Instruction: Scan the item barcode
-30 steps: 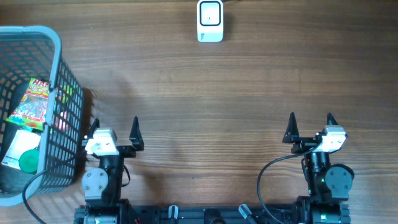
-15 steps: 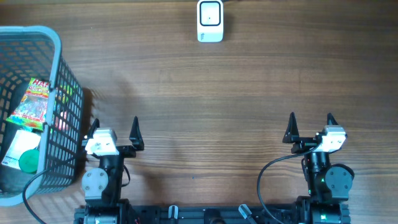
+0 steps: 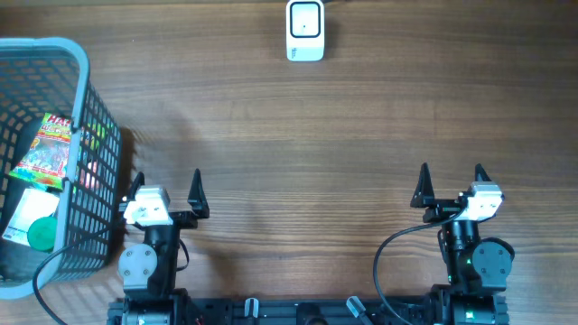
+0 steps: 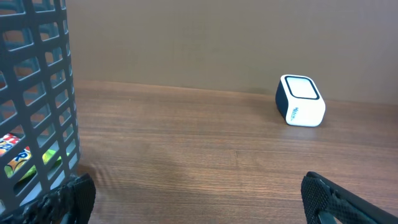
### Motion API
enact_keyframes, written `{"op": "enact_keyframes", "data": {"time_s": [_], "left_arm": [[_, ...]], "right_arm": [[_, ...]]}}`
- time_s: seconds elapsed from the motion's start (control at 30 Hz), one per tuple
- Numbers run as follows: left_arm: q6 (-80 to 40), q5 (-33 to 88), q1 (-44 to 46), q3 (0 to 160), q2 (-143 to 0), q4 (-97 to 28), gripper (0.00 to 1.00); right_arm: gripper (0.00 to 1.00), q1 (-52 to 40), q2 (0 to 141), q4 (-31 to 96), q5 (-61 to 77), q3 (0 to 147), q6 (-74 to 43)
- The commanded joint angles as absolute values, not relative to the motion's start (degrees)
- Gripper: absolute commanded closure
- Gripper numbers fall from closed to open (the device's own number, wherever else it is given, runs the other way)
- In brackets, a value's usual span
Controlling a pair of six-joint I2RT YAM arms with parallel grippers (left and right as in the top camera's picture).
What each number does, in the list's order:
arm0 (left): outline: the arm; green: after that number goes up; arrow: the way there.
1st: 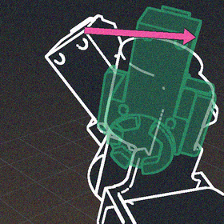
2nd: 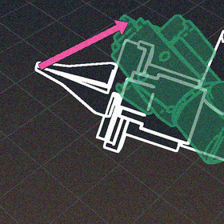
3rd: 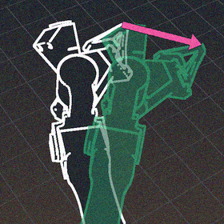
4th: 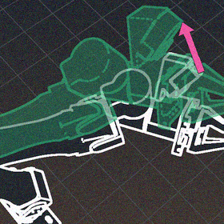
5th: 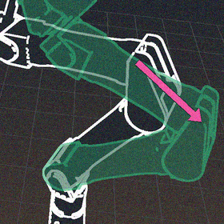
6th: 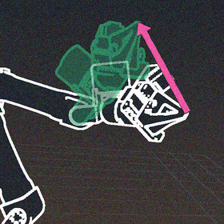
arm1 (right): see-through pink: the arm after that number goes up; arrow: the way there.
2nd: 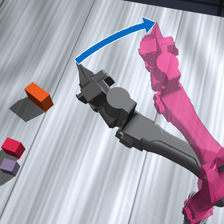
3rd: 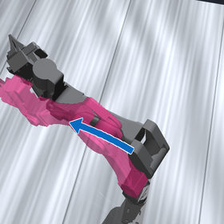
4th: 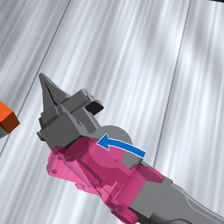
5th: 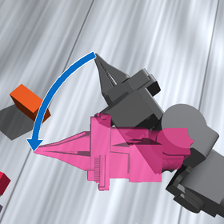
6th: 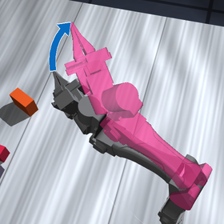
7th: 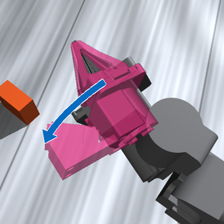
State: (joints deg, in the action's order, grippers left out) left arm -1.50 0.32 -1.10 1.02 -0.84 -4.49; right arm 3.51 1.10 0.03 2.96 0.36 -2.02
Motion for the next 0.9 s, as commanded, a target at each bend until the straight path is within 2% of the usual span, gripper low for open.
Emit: {"op": "enact_keyframes", "data": {"time_s": [0.0, 0.53, 0.67, 0.87], "left_arm": [[-0.4, 1.0, -1.0, 0.4, -0.4, -4.3, 0.00], [-0.4, 1.0, -1.0, 0.4, -0.4, -3.4, 0.00], [-0.9, 13.8, -1.0, 0.4, -0.4, -3.2, 0.00], [-0.8, 16.4, -1.0, 12.1, -3.3, -10.6, 0.00]], "right_arm": [[0.00, 3.3, 0.4, -0.1, 3.9, 0.3, -1.5], [0.00, 3.3, 0.4, -0.1, 3.9, 0.3, -1.5], [0.00, 3.3, 0.4, -0.1, 3.9, 0.3, -1.5], [0.00, 3.3, 0.4, -0.1, 3.9, 0.3, -1.5]]}}
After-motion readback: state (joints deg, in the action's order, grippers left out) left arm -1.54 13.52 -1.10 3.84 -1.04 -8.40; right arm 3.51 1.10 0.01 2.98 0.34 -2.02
